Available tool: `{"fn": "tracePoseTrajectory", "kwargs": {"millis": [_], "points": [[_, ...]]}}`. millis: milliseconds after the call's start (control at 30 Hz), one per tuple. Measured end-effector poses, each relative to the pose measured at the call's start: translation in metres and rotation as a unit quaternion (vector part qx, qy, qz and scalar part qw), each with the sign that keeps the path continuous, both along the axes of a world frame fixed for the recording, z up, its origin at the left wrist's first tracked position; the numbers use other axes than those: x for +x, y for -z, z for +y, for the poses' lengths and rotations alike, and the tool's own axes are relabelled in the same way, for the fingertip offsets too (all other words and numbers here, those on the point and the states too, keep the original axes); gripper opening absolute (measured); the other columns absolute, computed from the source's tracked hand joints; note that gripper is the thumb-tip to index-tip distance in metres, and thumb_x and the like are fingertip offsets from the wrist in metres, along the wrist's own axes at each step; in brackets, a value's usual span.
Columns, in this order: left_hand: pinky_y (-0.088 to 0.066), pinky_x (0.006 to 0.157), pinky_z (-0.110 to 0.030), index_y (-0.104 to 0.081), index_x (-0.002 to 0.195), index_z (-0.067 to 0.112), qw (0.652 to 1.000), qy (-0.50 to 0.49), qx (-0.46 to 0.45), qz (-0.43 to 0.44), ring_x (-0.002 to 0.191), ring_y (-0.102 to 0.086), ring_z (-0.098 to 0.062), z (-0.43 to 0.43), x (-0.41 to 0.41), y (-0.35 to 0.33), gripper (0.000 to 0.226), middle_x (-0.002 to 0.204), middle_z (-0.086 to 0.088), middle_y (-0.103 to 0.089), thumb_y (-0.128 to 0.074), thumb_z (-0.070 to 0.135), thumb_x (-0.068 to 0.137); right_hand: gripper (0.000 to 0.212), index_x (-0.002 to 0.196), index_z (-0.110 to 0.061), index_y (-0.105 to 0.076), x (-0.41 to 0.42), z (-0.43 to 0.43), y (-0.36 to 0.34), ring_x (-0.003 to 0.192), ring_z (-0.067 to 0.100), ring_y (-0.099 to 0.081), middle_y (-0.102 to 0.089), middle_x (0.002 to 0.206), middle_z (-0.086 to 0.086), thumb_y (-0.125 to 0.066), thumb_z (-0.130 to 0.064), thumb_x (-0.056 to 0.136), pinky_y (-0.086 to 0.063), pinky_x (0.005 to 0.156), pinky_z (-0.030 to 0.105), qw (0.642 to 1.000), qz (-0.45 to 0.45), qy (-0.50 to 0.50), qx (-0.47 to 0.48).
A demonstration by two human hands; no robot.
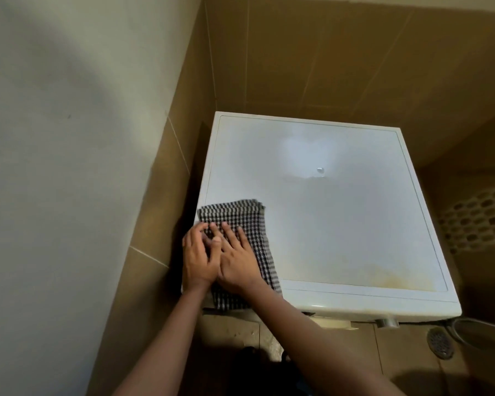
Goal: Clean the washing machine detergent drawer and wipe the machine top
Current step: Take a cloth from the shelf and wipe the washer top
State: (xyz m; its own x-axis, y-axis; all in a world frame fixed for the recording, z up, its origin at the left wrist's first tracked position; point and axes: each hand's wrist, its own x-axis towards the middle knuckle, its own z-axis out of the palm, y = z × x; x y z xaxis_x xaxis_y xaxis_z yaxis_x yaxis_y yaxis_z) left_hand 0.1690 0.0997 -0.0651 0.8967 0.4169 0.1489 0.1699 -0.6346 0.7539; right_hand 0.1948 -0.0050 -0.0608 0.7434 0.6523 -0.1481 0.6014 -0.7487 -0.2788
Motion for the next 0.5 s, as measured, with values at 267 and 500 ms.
{"fn": "tracePoseTrajectory", "kwargs": {"millis": [267, 500], "points": [[-0.045, 0.094, -0.045, -0.053, 0.122, 0.002, 0.997, -0.028, 0.060, 0.036, 0.116, -0.048, -0.031, -0.007, 0.019, 0.003, 0.044, 0.124, -0.017, -0.057, -0.041, 0.036, 0.097, 0.057, 0.152, -0.037, -0.008, 0.097, -0.034, -0.005, 0.148, 0.018, 0.004, -0.002, 0.161, -0.005, -0.014, -0.045, 0.095, 0.014, 0.115, 0.043, 0.993, 0.002, 0.118, -0.004], [-0.041, 0.098, -0.037, -0.056, 0.119, 0.005, 0.995, 0.009, 0.095, 0.032, 0.120, -0.048, -0.027, -0.008, 0.018, 0.007, 0.051, 0.125, -0.011, -0.058, -0.037, 0.045, 0.094, 0.070, 0.152, -0.033, -0.013, 0.116, -0.179, -0.001, 0.148, 0.018, -0.003, -0.007, 0.161, -0.003, -0.002, -0.052, 0.086, 0.005, 0.118, 0.043, 0.948, -0.024, 0.315, -0.036]]}}
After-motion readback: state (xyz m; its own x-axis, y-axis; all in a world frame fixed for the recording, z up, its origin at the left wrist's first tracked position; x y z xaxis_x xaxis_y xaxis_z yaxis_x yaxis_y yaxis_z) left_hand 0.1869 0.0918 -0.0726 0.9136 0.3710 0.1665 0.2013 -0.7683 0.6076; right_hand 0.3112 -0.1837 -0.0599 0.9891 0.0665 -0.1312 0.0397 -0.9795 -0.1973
